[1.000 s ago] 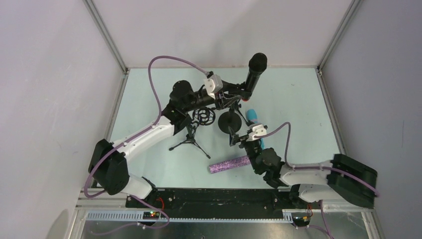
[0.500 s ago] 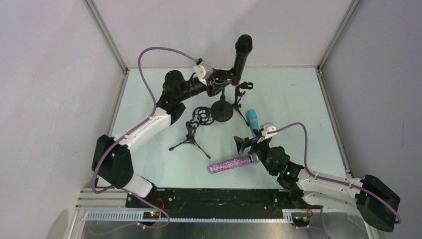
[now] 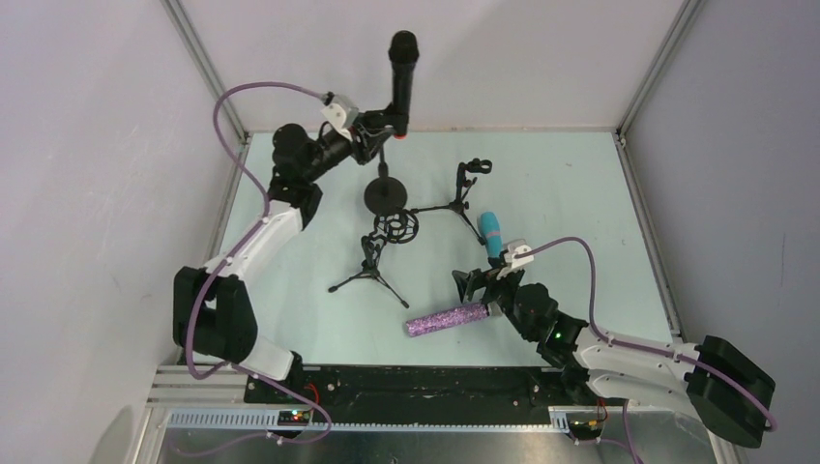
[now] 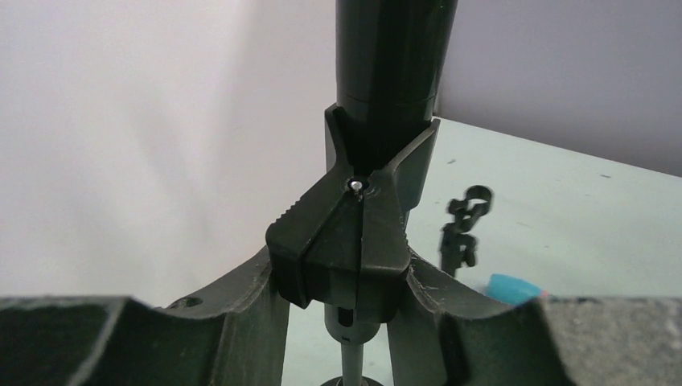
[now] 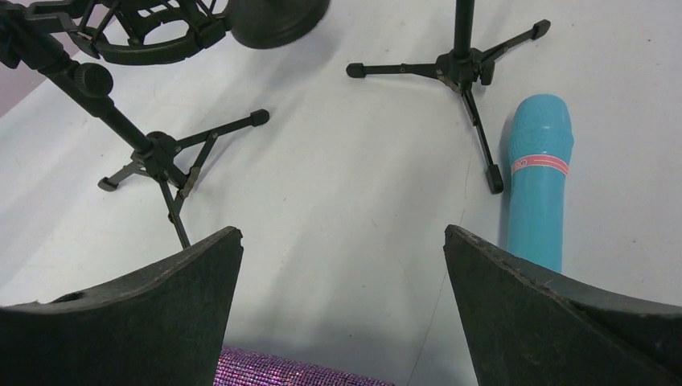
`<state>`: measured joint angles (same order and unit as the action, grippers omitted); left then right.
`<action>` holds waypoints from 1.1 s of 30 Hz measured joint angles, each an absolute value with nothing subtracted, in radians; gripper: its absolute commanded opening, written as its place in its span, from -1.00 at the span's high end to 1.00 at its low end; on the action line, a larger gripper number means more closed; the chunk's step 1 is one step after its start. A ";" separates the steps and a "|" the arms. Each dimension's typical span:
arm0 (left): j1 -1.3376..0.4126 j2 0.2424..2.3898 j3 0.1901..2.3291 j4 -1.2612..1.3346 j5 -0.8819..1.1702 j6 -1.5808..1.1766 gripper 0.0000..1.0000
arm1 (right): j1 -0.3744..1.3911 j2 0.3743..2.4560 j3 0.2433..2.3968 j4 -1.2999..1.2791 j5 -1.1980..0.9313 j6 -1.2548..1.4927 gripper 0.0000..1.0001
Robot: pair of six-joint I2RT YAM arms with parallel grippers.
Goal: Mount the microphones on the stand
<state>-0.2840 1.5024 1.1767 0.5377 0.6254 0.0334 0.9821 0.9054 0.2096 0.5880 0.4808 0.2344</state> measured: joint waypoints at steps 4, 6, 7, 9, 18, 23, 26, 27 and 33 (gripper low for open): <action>-0.205 1.472 1.155 0.536 0.616 0.025 1.00 | 0.982 0.913 0.210 0.588 0.479 0.237 -0.99; -0.164 1.455 1.143 0.538 0.609 0.022 1.00 | 0.981 0.915 0.210 0.588 0.477 0.241 -0.99; -0.144 1.446 1.137 0.538 0.605 0.017 1.00 | 0.981 0.916 0.210 0.588 0.476 0.244 -0.99; -0.105 1.435 1.124 0.543 0.594 0.007 1.00 | 0.981 0.920 0.210 0.588 0.476 0.247 -0.99; 0.005 1.398 1.031 0.547 0.516 0.005 1.00 | 0.981 0.949 0.210 0.588 0.477 0.263 -0.99; 0.053 1.391 0.989 0.551 0.499 0.006 1.00 | 0.979 0.958 0.210 0.588 0.476 0.270 -0.99; 0.074 1.391 0.960 0.562 0.494 0.008 1.00 | 0.979 0.962 0.210 0.588 0.476 0.274 -0.99; 0.078 1.391 0.949 0.566 0.492 0.008 1.00 | 0.979 0.964 0.210 0.588 0.476 0.276 -0.99; 0.091 1.391 0.896 0.582 0.493 0.007 1.00 | 0.978 0.986 0.210 0.589 0.476 0.281 -0.99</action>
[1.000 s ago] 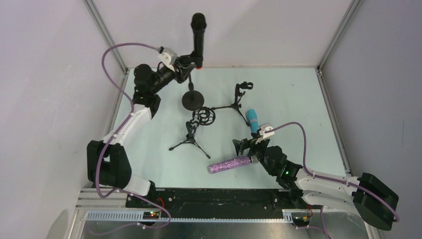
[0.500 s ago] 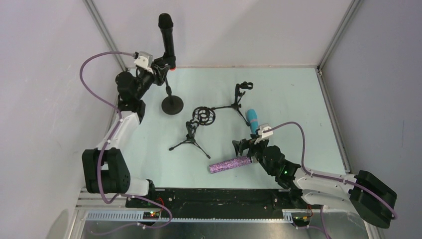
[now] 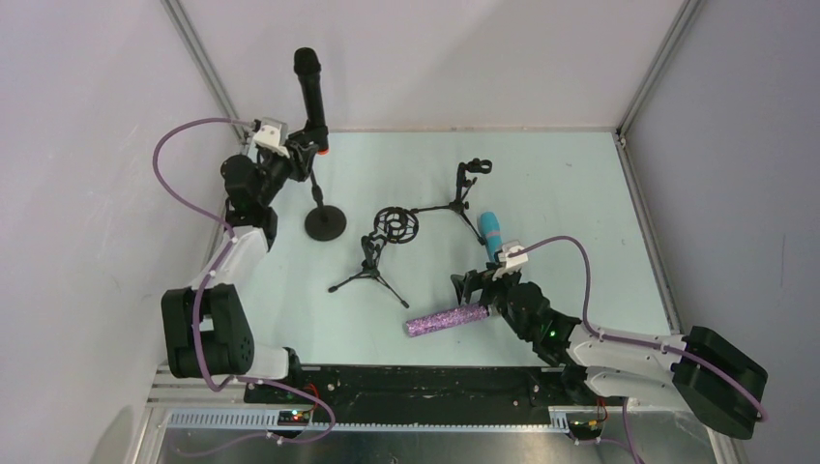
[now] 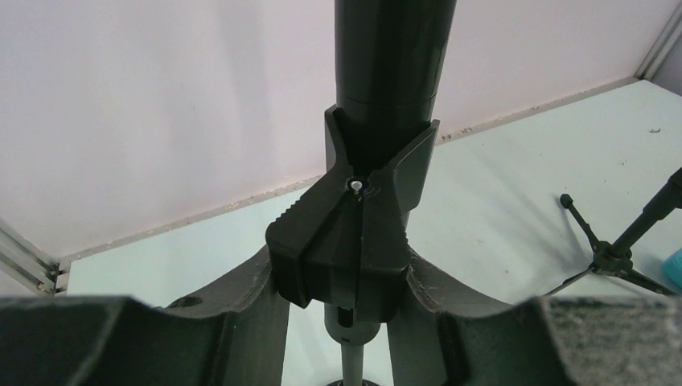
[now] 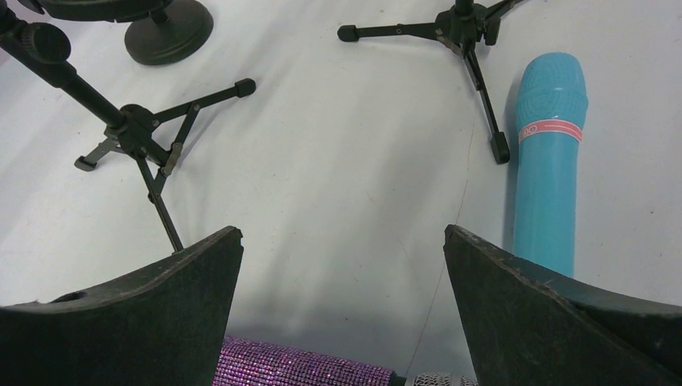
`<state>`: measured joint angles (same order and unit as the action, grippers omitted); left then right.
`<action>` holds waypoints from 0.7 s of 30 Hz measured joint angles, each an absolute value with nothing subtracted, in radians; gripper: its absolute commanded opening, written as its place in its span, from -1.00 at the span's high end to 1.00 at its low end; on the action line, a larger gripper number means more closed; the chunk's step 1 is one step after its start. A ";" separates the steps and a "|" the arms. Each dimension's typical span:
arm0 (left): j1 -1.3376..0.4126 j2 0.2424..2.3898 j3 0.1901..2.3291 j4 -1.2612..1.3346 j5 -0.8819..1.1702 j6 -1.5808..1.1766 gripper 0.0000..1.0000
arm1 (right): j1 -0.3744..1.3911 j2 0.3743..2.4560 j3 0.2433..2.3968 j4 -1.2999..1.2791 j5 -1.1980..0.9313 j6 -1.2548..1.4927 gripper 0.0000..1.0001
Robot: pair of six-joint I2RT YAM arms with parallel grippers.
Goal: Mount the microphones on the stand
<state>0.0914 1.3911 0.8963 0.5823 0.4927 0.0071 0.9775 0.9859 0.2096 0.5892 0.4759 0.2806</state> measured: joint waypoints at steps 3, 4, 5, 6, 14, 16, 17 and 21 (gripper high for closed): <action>0.094 1.393 0.891 0.594 0.500 0.006 1.00 | 0.978 0.992 0.210 0.589 0.476 0.281 -0.99; 0.094 1.393 0.889 0.601 0.501 0.006 1.00 | 0.978 0.992 0.210 0.589 0.476 0.281 -0.99; 0.094 1.393 0.886 0.609 0.501 0.007 1.00 | 0.978 0.992 0.210 0.589 0.476 0.281 -0.99; 0.095 1.393 0.884 0.617 0.502 0.007 1.00 | 0.978 0.992 0.210 0.589 0.476 0.281 -0.99; 0.097 1.393 0.849 0.668 0.499 0.007 0.88 | 0.978 1.018 0.210 0.603 0.474 0.281 -0.99; 0.099 1.393 0.840 0.685 0.499 0.007 0.80 | 0.977 1.028 0.210 0.608 0.472 0.282 -0.99; 0.099 1.393 0.836 0.692 0.498 0.007 0.77 | 0.977 1.031 0.210 0.610 0.471 0.282 -0.99; 0.099 1.393 0.825 0.717 0.498 0.007 0.50 | 0.977 1.036 0.210 0.612 0.469 0.285 -0.99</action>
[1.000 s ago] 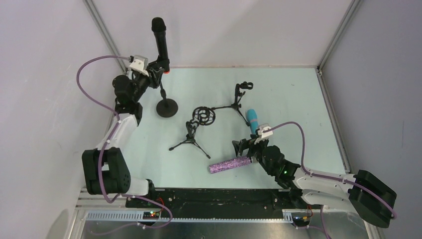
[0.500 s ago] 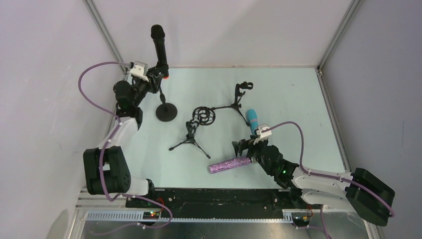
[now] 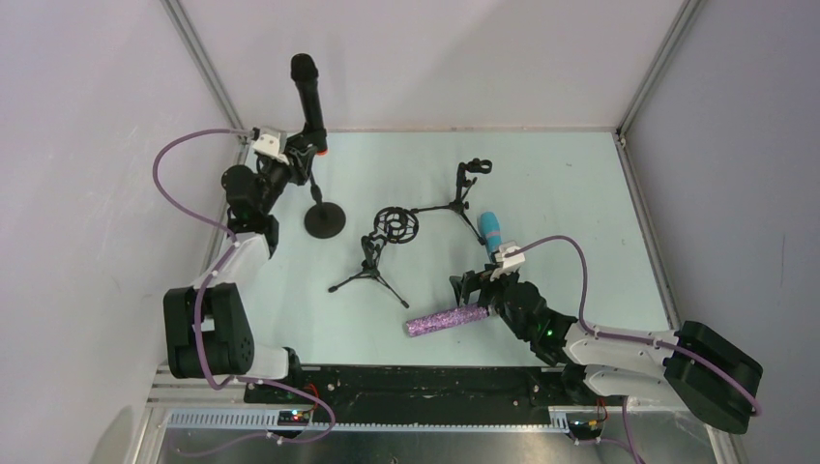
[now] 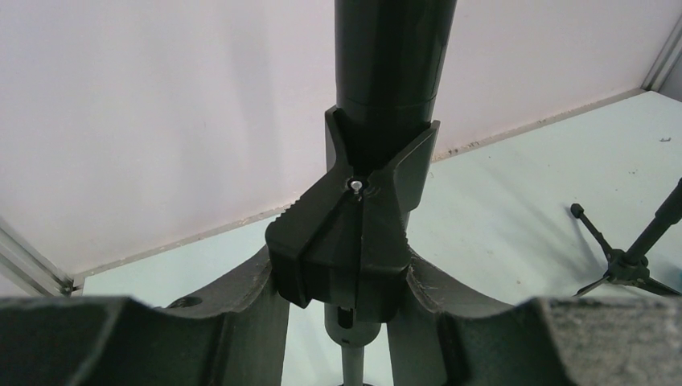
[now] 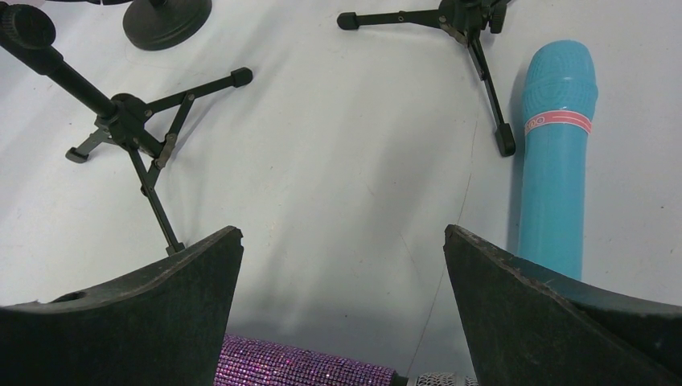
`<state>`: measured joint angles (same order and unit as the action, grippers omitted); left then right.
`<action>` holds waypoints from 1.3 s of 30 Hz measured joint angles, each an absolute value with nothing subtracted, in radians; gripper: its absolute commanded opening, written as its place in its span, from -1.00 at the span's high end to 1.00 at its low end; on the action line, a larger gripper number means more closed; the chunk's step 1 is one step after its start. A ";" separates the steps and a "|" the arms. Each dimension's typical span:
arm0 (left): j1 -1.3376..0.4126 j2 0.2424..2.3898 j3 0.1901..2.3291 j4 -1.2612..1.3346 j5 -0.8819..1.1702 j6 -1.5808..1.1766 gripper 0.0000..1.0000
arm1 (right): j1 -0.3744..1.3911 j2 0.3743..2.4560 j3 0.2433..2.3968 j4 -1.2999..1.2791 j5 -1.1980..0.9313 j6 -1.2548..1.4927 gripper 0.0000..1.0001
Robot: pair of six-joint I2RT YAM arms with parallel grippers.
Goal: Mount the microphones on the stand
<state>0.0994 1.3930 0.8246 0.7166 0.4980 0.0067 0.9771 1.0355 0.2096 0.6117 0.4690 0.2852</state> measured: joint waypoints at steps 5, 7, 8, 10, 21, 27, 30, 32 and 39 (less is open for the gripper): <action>0.100 1.393 0.813 0.739 0.496 0.004 -0.07 | 0.977 1.036 0.210 0.612 0.469 0.287 -0.99; 0.100 1.391 0.813 0.741 0.495 0.005 -0.29 | 0.977 1.036 0.210 0.611 0.469 0.288 -0.99; 0.100 1.390 0.813 0.750 0.493 0.002 -0.36 | 0.977 1.036 0.210 0.612 0.469 0.288 -0.99; 0.100 1.382 0.813 0.762 0.488 0.002 -0.55 | 0.977 1.036 0.210 0.612 0.469 0.288 -0.99; 0.101 1.312 0.796 0.801 0.455 -0.001 -0.99 | 0.977 1.035 0.210 0.622 0.469 0.288 -0.99; 0.101 1.238 0.748 0.802 0.415 -0.001 -0.99 | 0.976 1.035 0.210 0.622 0.469 0.288 -1.00; 0.101 1.181 0.724 0.801 0.388 -0.006 -0.99 | 0.971 1.032 0.210 0.622 0.469 0.292 -1.00; 0.101 1.133 0.709 0.799 0.367 -0.020 -0.99 | 0.964 1.026 0.210 0.621 0.466 0.300 -1.00; 0.101 0.974 0.688 0.727 0.342 -0.073 -0.99 | 0.921 0.997 0.210 0.587 0.447 0.343 -1.00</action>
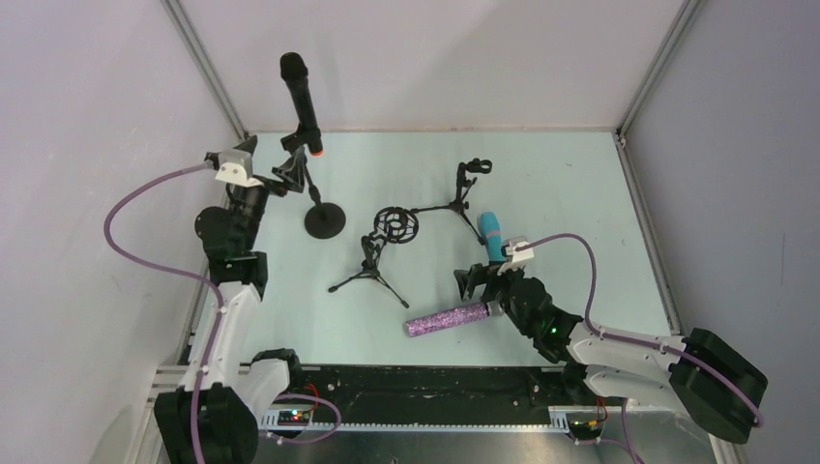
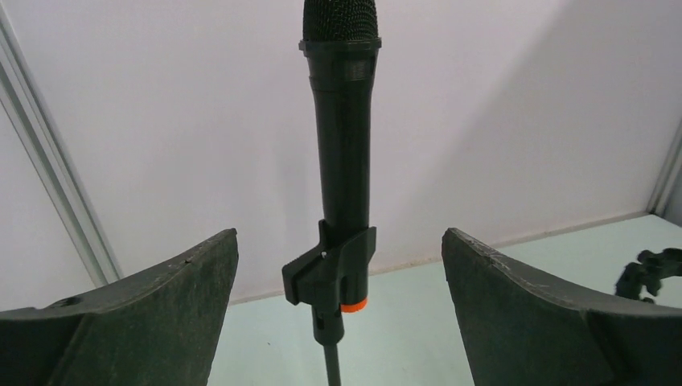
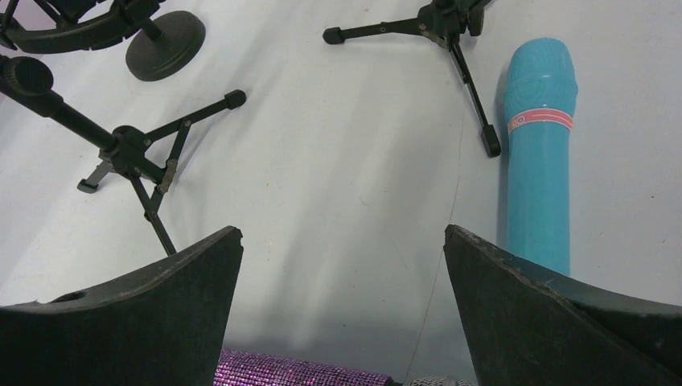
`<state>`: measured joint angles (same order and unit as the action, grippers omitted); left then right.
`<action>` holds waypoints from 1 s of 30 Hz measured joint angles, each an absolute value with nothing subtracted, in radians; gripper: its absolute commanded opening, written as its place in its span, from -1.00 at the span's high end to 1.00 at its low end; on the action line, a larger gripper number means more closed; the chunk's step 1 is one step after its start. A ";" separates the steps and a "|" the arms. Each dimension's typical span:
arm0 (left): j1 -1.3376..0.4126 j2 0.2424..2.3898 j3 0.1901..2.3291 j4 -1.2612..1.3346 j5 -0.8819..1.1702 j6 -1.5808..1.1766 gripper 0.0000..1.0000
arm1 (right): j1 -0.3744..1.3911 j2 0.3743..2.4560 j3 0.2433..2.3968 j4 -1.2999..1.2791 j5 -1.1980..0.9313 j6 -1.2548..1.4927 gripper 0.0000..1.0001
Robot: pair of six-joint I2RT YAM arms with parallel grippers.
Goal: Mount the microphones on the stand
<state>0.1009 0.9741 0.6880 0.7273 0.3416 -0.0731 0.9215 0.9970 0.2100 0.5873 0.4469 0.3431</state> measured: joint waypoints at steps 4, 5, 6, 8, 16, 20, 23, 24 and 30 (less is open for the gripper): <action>0.101 0.908 0.688 0.622 0.342 -0.109 -0.99 | 0.901 0.987 0.215 0.561 0.434 0.371 -1.00; 0.101 0.893 0.687 0.581 0.342 -0.126 -0.99 | 0.898 0.986 0.216 0.553 0.431 0.377 -1.00; 0.101 0.883 0.686 0.553 0.342 -0.138 -0.99 | 0.895 0.985 0.218 0.547 0.429 0.384 -1.00; 0.101 0.859 0.680 0.479 0.342 -0.171 -0.99 | 0.892 0.982 0.220 0.537 0.427 0.393 -1.00; 0.101 0.776 0.616 0.225 0.324 -0.293 -0.99 | 0.886 0.976 0.227 0.495 0.419 0.419 -1.00; 0.101 0.761 0.599 0.076 0.292 -0.377 -0.99 | 0.877 0.965 0.238 0.458 0.420 0.440 -1.00; 0.101 0.756 0.590 -0.027 0.253 -0.451 -0.99 | 0.862 0.950 0.244 0.422 0.420 0.463 -1.00; 0.102 0.757 0.588 -0.065 0.240 -0.475 -0.99 | 0.856 0.944 0.244 0.409 0.421 0.474 -1.00; 0.110 0.753 0.585 -0.202 0.251 -0.537 -0.99 | 0.812 0.894 0.245 0.316 0.420 0.527 -1.00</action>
<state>0.1097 0.7532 0.5846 -0.2020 0.2512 -0.5373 0.8116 0.8936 0.2451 0.3161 0.4198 0.5274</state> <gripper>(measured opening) 0.996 0.996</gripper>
